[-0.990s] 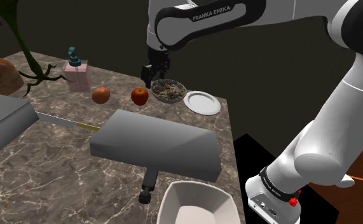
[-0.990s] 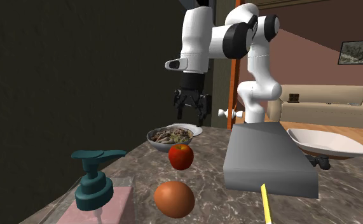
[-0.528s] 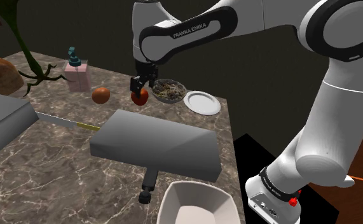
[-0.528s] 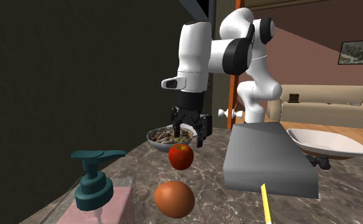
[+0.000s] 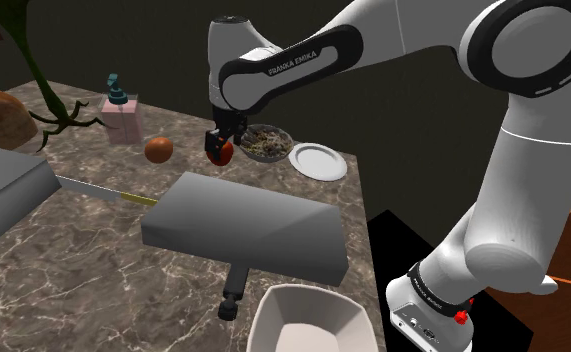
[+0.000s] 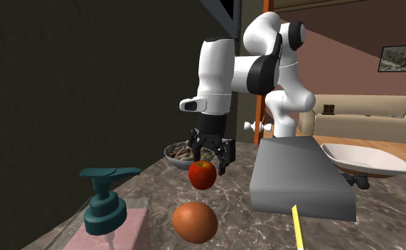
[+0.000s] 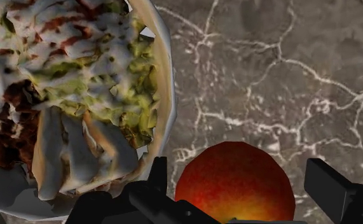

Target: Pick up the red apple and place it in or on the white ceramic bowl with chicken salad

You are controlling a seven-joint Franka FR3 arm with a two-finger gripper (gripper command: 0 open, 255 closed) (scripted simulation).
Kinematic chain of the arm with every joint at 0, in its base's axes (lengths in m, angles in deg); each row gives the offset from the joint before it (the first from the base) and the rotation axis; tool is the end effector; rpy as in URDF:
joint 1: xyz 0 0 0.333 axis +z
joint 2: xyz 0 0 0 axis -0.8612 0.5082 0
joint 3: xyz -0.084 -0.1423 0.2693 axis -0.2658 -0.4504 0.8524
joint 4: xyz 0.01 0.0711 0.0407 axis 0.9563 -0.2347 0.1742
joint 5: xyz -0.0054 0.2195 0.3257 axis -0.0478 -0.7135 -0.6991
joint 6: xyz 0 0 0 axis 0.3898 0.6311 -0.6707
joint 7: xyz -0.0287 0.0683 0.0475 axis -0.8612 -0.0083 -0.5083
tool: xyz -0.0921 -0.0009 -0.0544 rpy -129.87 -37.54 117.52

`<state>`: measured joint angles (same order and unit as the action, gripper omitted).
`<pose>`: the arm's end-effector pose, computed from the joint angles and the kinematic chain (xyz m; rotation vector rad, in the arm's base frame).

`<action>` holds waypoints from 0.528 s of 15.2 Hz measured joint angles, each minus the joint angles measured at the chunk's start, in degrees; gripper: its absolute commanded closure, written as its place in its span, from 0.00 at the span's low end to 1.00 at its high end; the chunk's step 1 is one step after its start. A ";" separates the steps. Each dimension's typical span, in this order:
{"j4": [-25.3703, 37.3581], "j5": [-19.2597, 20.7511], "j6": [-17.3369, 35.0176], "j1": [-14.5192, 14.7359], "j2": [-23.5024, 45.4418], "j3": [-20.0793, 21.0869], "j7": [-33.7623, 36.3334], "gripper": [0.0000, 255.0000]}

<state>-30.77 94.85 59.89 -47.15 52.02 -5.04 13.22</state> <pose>0.5750 0.2704 0.3403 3.0052 0.6725 0.0547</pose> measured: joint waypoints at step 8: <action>0.00 -0.01 0.02 0.01 -0.07 0.02 -0.01 1.00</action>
<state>-30.77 94.84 59.92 -47.14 51.95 -5.02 13.21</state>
